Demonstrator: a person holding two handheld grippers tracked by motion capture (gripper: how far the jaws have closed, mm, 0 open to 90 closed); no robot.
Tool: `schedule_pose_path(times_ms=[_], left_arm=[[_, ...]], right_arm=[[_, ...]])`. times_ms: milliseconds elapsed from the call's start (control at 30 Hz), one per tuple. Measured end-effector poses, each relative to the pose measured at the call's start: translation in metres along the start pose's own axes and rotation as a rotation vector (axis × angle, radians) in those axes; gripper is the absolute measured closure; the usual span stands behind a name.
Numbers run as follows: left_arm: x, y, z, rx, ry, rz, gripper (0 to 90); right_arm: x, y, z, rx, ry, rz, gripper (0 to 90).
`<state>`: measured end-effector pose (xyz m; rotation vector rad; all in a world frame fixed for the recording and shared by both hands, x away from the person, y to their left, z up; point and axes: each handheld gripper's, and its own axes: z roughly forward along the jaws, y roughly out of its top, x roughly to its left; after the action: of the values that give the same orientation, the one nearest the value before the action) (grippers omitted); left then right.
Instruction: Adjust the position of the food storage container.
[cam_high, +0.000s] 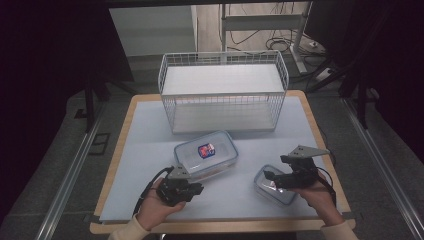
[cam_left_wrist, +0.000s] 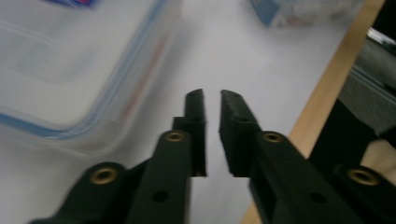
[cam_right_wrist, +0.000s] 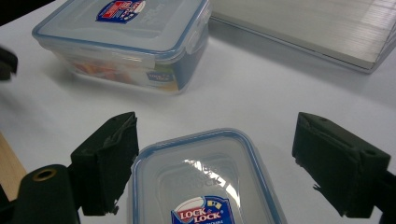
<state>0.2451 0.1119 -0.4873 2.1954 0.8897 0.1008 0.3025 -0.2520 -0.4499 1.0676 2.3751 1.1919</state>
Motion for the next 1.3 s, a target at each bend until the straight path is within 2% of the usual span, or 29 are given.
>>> schedule_pose_path(times_ms=[33,100,133,200,333,433,633,867,1033,1167,1233,1300], left_arm=[[0.000,0.000,0.000,0.000,0.000,0.000,88.4],[-0.003,-0.004,0.008,0.034,-0.006,0.012,90.0],[-0.004,-0.007,0.013,0.059,0.011,0.022,90.0],[-0.001,-0.010,0.016,0.064,0.015,0.007,90.0],[0.006,-0.010,0.017,0.065,0.034,-0.011,90.0],[0.012,-0.012,0.016,0.058,0.050,-0.032,90.0],[0.021,-0.014,0.017,0.065,0.072,-0.048,90.0],[0.031,-0.012,0.018,0.060,0.088,-0.068,90.0],[0.043,-0.012,0.016,0.062,0.107,-0.075,90.0],[0.050,-0.012,0.015,0.052,0.077,-0.099,90.0],[0.051,-0.012,0.015,0.057,0.079,-0.094,90.0],[0.054,-0.012,0.014,0.054,0.081,-0.110,90.0]], right_arm=[[0.000,0.000,0.000,-0.001,-0.001,0.000,14.6],[0.000,0.002,0.000,-0.008,-0.004,-0.001,14.7],[0.000,0.003,0.000,-0.011,-0.004,-0.002,14.7],[0.001,0.004,0.002,-0.014,-0.005,-0.003,14.7],[0.004,0.003,0.005,-0.005,0.000,-0.022,14.7],[0.004,0.004,0.005,-0.005,-0.004,-0.023,14.7],[0.003,0.004,0.004,-0.010,-0.010,-0.024,14.8],[0.005,0.000,-0.004,-0.018,-0.025,-0.030,14.9],[0.003,-0.003,-0.009,-0.026,-0.041,-0.023,15.0],[0.002,-0.004,-0.012,-0.029,-0.054,-0.020,15.1],[0.001,-0.004,-0.013,-0.030,-0.056,-0.018,15.1],[0.002,-0.004,-0.013,-0.030,-0.057,-0.018,15.1]])
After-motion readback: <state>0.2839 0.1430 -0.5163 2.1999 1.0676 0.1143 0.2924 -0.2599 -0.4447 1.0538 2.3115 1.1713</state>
